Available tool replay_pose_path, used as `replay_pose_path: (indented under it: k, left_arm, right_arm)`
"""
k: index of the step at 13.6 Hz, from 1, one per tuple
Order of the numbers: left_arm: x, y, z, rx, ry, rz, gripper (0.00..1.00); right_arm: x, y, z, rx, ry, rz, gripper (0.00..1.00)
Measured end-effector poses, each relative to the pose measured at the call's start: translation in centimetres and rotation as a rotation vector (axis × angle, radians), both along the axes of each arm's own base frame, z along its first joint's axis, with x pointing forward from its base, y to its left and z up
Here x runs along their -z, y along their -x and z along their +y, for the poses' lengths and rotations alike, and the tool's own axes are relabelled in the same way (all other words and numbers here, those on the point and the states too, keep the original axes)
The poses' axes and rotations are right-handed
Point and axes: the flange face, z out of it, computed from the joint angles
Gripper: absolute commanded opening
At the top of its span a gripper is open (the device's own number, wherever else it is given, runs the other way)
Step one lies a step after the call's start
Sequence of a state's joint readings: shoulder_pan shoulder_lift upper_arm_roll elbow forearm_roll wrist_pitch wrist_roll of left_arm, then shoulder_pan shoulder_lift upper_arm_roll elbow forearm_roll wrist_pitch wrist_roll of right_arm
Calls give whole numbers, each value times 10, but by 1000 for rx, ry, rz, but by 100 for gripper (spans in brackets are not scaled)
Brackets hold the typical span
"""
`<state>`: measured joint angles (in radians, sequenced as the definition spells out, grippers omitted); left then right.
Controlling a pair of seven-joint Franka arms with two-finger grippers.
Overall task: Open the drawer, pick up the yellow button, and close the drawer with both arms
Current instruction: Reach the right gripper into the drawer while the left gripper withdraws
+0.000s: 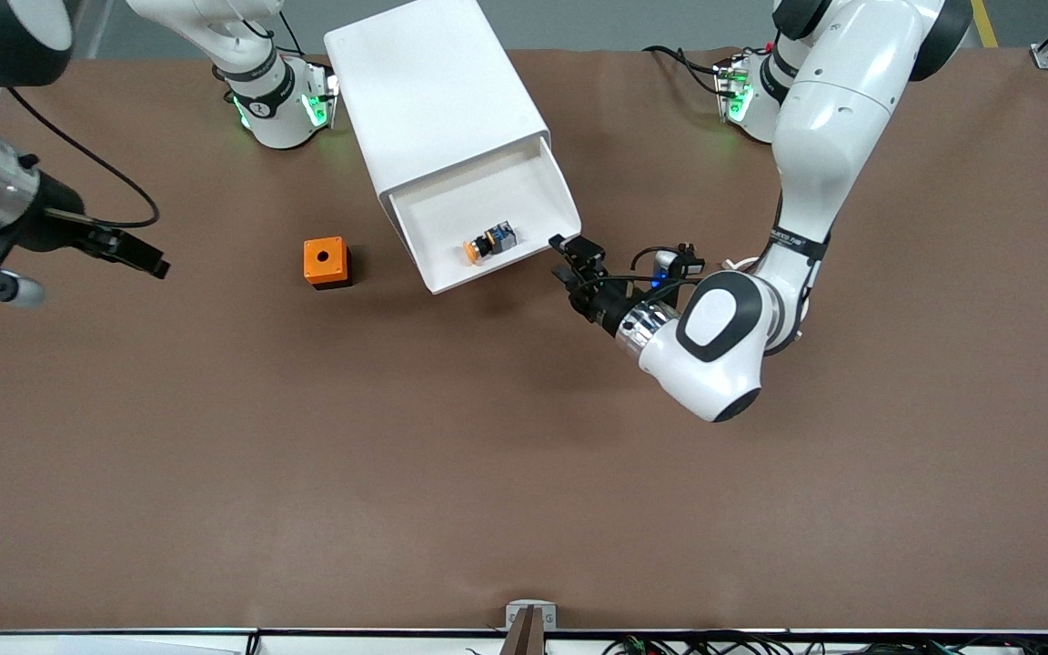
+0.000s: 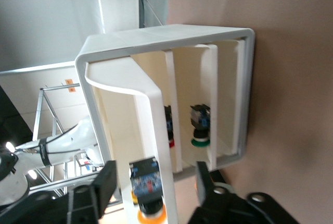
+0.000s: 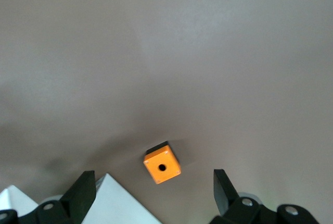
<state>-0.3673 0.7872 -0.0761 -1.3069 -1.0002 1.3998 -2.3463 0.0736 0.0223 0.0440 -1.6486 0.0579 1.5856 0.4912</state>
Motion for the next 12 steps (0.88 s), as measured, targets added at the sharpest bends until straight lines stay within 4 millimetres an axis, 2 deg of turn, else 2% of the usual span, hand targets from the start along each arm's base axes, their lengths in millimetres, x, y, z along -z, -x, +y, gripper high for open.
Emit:
replay_pose_path:
  k: [3, 8, 12]
  left_arm:
    - [-9, -30, 38, -24, -28, -108, 99]
    - [-3, -64, 114, 22, -46, -315, 99]
    - [-11, -79, 147, 130, -103, -479, 99]
  right_arm:
    - [11, 12, 71, 106, 7, 28, 100]
    - [34, 41, 195, 283, -27, -24, 100]
    - [69, 70, 284, 405, -53, -40, 100]
